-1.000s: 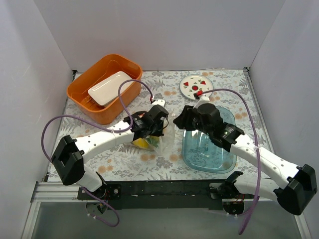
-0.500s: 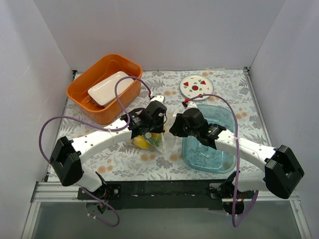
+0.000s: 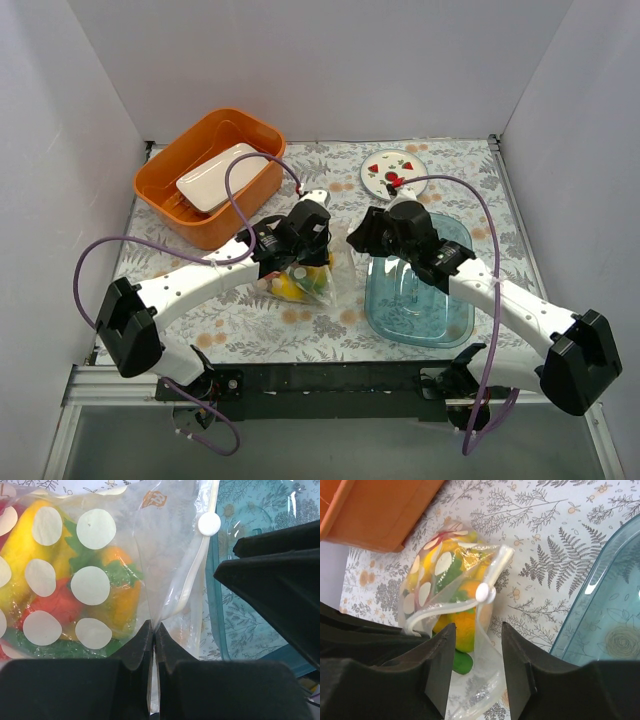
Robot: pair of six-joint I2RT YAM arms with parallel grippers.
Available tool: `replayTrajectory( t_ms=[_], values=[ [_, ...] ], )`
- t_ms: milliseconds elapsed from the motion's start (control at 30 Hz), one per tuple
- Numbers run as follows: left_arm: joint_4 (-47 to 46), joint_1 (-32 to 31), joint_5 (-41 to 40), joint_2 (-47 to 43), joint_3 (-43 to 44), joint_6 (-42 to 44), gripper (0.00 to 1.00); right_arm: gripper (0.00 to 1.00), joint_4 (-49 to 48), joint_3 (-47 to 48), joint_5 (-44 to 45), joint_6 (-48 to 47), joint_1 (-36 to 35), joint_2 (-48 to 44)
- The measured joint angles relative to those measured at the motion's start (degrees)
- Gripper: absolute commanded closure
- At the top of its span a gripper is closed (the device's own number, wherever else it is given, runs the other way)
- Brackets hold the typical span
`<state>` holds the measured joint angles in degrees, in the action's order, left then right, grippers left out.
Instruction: Open the zip-top bag and remove the fake food
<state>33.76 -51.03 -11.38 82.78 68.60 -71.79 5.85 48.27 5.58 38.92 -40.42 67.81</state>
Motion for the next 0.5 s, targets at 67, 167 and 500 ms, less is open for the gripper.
replayTrajectory(
  t_ms=[67,167,500],
  values=[
    [-0.57,-0.02,0.37,0.15,-0.33,0.02,1.0,0.47,0.0,0.81,-0.02,0.07,0.57,0.42],
    [-0.85,-0.02,0.79,0.15,-0.63,0.0,1.0,0.47,-0.39,1.53,-0.61,0.42,1.75,1.4],
    [-2.01,0.02,1.79,0.24,-1.77,0.0,1.0,0.51,-4.59,1.81,-6.27,4.44,6.38,5.07]
  ],
)
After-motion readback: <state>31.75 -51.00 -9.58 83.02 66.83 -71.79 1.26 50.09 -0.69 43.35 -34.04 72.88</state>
